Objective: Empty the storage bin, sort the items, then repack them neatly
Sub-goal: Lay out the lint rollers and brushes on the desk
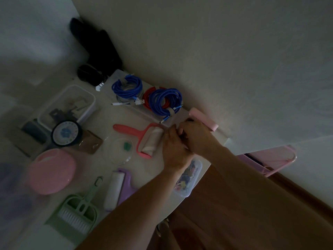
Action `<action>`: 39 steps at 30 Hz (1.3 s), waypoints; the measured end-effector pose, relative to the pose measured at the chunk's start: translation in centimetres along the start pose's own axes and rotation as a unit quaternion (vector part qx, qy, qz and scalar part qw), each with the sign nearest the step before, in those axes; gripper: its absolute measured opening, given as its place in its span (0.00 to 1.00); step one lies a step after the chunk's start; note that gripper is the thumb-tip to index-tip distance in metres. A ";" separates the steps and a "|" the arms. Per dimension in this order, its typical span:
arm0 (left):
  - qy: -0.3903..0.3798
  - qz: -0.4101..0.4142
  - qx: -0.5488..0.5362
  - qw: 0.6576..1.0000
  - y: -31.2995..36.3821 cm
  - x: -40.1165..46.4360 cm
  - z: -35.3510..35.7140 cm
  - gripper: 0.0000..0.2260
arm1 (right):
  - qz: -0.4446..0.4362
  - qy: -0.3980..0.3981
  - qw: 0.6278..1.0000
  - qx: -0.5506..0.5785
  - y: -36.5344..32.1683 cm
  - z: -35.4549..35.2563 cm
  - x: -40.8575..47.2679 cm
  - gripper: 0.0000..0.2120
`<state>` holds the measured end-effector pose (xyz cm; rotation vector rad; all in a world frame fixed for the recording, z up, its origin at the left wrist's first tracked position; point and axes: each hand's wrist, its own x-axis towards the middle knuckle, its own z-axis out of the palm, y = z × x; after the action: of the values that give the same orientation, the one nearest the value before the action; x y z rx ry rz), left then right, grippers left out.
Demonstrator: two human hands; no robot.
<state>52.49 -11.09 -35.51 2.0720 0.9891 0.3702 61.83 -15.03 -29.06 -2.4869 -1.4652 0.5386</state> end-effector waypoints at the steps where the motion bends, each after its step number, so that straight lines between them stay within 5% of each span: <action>1: -0.002 -0.003 0.004 1.000 0.0 0.0 0.1 0.42 | 0.003 0.009 1.000 0.023 -0.1 -0.2 -0.3 0.04; 11: -0.019 -0.029 0.048 0.998 0.1 0.4 0.4 0.43 | 0.102 0.088 0.990 0.039 2.7 -1.9 -4.9 0.19; 20: -0.029 -0.002 0.069 0.997 -0.2 0.2 0.3 0.40 | 0.062 0.067 0.995 0.050 0.1 -1.0 -3.2 0.10; 24: -0.005 0.038 0.070 0.997 0.3 0.0 -0.3 0.29 | 0.099 0.062 0.992 0.038 0.5 0.3 -1.7 0.14; 29: -0.011 0.010 0.019 1.000 0.9 -0.4 -0.8 0.33 | 0.130 0.068 0.989 0.014 0.2 0.7 -1.3 0.18; 36: 0.035 0.061 0.020 0.997 1.9 -0.8 -1.5 0.27 | 0.133 0.062 0.989 -0.012 0.1 0.4 -1.4 0.08; 39: -0.002 0.037 0.056 0.998 1.7 -0.5 -1.3 0.26 | 0.124 0.063 0.990 -0.019 0.4 0.0 -2.1 0.07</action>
<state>52.32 -11.45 -33.41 2.2134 0.9524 0.3560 61.20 -17.09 -28.71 -2.6955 -1.1398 0.3884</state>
